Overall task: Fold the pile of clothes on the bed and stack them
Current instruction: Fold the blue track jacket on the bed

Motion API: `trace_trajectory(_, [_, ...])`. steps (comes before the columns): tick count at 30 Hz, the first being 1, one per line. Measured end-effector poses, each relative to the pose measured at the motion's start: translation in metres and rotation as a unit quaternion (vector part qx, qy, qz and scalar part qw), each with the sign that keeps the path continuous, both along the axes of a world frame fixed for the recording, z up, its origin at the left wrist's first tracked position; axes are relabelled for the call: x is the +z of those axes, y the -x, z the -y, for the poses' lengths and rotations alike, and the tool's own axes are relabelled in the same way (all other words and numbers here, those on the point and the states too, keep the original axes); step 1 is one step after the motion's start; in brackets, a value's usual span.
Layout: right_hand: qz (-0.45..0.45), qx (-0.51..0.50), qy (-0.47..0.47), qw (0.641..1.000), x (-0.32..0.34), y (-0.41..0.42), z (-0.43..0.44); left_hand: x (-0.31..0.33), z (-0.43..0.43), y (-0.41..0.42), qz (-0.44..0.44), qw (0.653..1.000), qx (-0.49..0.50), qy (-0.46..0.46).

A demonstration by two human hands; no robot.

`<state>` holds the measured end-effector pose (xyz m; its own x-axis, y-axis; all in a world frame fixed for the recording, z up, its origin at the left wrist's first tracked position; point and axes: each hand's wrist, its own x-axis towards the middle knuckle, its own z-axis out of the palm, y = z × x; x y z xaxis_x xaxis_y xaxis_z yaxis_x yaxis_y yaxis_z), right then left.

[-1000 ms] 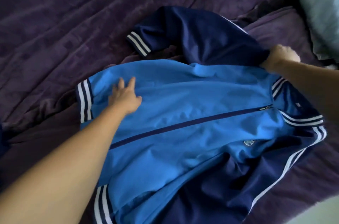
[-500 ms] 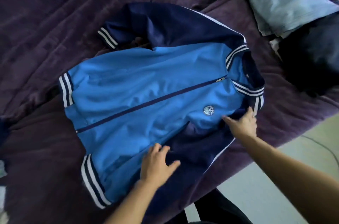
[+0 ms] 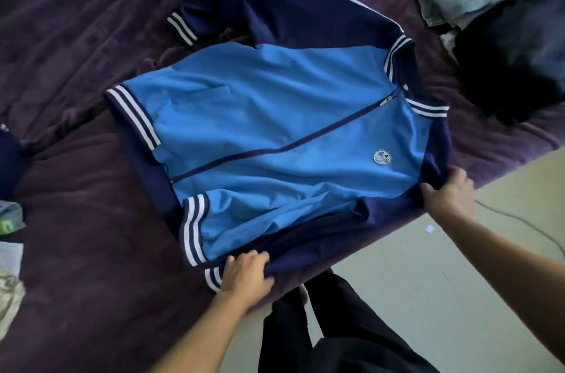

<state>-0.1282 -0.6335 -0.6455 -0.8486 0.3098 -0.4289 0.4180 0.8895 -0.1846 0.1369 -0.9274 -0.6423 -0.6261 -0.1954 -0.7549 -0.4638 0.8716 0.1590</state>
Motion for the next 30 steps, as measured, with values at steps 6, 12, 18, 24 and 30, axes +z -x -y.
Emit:
trace_trajectory(6, [-0.061, 0.379, 0.072, 0.92, 0.017, -0.047, 0.086, -0.001, 0.065, -0.015, -0.226, 0.904, 0.323, 0.166])
trace_trajectory(12, [0.092, 0.562, -0.08, 0.818, -0.009, -0.112, 0.08, -0.012, 0.066, -0.052, -0.027, 0.946, 0.321, 0.038])
trace_trajectory(18, [0.049, 0.519, -0.074, 0.85, 0.011, -0.138, 0.032, 0.027, 0.054, -0.124, 0.012, 0.926, 0.351, 0.137])
trace_trajectory(24, [0.016, 0.492, -0.017, 0.87, 0.03, -0.14, 0.019, 0.042, -0.002, -0.131, -0.242, 0.954, 0.109, 0.143])
trace_trajectory(30, [-0.008, 0.466, -0.081, 0.881, 0.022, -0.09, -0.013, 0.002, -0.072, -0.093, -0.118, 0.983, 0.001, 0.14])
